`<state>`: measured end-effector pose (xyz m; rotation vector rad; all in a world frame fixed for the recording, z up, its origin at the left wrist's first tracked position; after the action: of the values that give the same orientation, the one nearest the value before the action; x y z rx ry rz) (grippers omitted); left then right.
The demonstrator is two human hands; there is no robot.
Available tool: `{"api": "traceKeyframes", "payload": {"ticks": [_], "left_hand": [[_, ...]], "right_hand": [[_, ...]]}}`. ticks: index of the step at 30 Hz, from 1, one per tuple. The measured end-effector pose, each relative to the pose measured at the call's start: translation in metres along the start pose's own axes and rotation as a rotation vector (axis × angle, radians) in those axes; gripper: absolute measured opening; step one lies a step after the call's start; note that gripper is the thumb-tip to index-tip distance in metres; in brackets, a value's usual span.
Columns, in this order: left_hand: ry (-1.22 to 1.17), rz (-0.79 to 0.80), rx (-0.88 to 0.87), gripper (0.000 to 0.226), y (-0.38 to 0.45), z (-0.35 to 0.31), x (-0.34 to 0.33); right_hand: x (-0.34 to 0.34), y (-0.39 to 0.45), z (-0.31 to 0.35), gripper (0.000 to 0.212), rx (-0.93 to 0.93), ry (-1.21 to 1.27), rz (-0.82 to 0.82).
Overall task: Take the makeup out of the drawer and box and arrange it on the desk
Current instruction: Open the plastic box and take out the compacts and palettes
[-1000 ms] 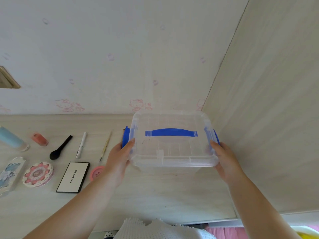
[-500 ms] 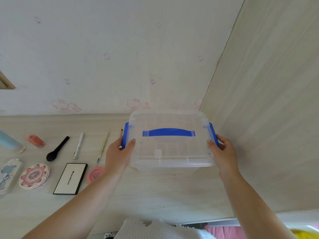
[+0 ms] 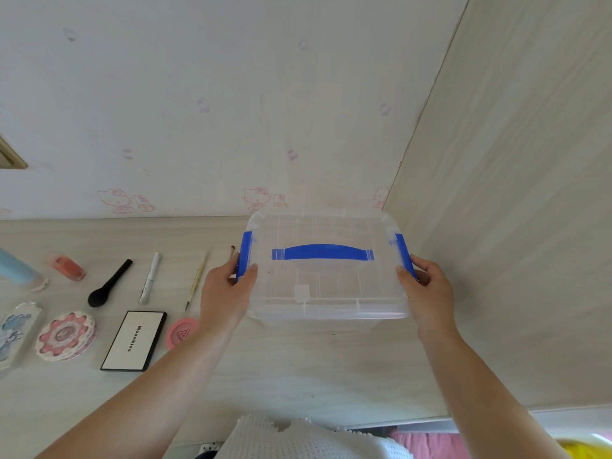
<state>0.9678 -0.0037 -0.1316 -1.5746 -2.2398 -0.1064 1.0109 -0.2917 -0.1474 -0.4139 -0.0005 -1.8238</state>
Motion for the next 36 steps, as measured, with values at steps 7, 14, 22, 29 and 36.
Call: {"api": "traceKeyframes", "payload": {"ticks": [7, 14, 22, 29, 36], "left_hand": [[-0.151, -0.082, 0.078, 0.035, 0.002, 0.009, -0.002], [-0.323, -0.143, 0.061, 0.030, -0.008, 0.004, 0.006], [-0.421, 0.073, -0.300, 0.040, -0.010, -0.080, 0.056], [-0.291, 0.086, -0.743, 0.064, -0.015, -0.175, 0.108], [-0.348, -0.063, -0.927, 0.087, -0.035, -0.248, 0.151]], "right_hand": [[0.000, -0.001, 0.000, 0.033, -0.022, 0.003, 0.043], [0.000, -0.006, 0.010, 0.027, 0.001, 0.092, 0.102], [-0.001, -0.024, 0.095, 0.070, 0.211, 0.271, 0.218], [0.005, -0.062, 0.209, 0.110, 0.545, 0.369, 0.296], [0.021, -0.101, 0.292, 0.075, 0.912, 0.261, 0.211]]}}
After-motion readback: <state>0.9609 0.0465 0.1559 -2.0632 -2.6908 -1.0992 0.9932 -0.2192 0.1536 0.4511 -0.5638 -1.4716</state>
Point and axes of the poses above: each hand's wrist, its own y-axis towards the middle knuckle, its own x-axis out of the back of the hand, z = x × y, the point moved 2 cm from there along y, towards the middle knuckle, and after that the axes turned 4 degrees about z, right-handed, at the moved point
